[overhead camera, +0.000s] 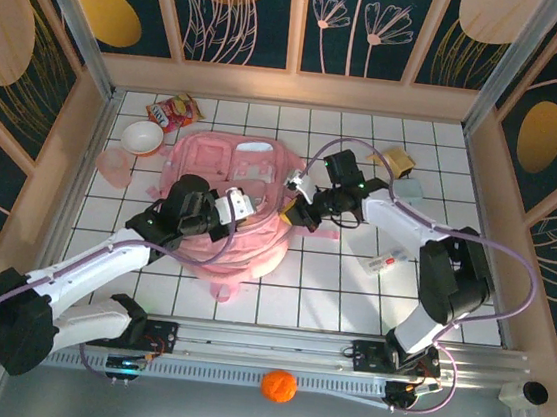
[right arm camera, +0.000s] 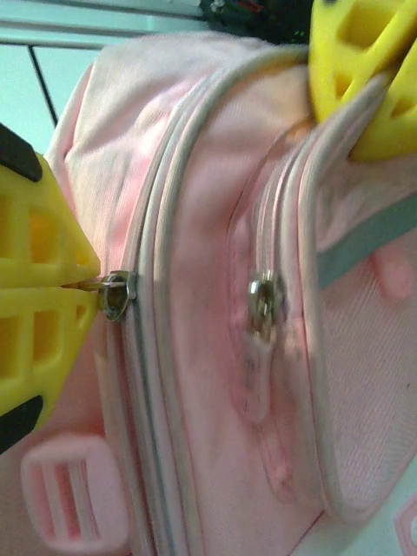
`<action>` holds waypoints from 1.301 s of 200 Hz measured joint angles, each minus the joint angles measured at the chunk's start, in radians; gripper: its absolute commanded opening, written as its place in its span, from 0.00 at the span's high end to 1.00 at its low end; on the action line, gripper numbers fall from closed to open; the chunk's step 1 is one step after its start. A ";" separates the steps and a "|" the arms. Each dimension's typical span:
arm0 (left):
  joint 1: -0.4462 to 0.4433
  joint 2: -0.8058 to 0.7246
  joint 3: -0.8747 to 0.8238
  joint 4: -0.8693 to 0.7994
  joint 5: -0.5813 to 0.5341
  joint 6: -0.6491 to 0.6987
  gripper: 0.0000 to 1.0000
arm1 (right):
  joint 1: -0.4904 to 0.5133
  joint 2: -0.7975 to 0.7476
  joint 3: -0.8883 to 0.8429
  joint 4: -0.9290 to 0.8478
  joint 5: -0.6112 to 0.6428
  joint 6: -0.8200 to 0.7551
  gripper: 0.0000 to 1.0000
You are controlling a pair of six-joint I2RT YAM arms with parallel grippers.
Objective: Pack the student bag
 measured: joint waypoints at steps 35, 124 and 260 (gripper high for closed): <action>-0.072 0.041 0.000 0.070 -0.112 -0.130 1.00 | 0.056 -0.083 -0.087 0.073 0.003 0.129 1.00; -0.151 0.213 0.094 0.198 -0.290 -0.727 1.00 | 0.111 -0.274 -0.273 0.298 0.172 0.503 1.00; -0.195 0.404 0.294 0.280 -0.530 -1.221 1.00 | 0.303 -0.384 -0.390 0.428 0.483 0.888 1.00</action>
